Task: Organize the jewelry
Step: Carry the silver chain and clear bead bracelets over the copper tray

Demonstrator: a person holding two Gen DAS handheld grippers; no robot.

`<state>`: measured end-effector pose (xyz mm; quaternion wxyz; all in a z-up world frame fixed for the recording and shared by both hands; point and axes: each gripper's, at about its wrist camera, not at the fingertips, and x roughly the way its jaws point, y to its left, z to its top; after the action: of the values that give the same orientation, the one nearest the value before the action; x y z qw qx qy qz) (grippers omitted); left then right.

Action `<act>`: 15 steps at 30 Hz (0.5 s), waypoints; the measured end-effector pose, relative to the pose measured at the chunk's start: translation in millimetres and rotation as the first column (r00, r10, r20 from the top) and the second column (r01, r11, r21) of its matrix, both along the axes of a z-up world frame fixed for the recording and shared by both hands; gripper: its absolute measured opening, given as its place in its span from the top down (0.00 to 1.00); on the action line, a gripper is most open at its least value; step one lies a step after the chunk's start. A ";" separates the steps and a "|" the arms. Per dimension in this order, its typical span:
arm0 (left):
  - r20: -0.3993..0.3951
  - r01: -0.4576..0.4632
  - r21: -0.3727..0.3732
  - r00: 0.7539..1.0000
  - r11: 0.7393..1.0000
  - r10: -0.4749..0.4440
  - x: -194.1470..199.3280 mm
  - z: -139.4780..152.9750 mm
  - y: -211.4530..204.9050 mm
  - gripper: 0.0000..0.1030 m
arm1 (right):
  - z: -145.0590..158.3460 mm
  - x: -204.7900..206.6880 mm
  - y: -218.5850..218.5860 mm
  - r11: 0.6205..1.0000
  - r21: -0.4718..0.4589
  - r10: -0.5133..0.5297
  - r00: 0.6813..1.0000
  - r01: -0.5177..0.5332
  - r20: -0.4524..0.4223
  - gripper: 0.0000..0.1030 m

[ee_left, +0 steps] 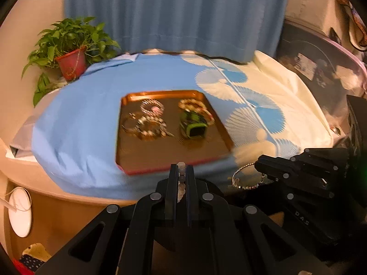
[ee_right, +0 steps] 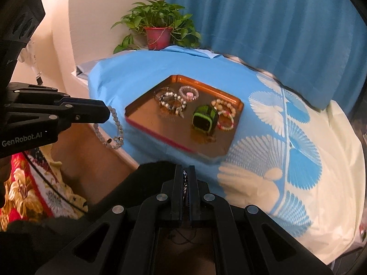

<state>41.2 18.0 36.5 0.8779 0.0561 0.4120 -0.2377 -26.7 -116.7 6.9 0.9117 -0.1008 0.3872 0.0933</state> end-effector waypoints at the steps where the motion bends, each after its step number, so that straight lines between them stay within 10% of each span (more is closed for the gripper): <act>1: 0.003 -0.006 0.001 1.000 1.000 0.006 8.2 -0.5 0.4 0.97 | -0.2 7.1 1.0 1.000 0.001 -0.001 1.000 0.001 0.001 0.97; 15: 0.007 -0.099 0.064 0.995 0.993 0.098 114.5 -30.2 -0.3 0.97 | -13.5 132.3 14.5 0.999 0.049 0.001 1.000 -0.002 0.010 0.97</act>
<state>155.7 17.7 6.3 0.8871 0.0643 0.4199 -0.1806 105.5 -102.3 -6.6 0.9158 -0.0792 0.3802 0.1030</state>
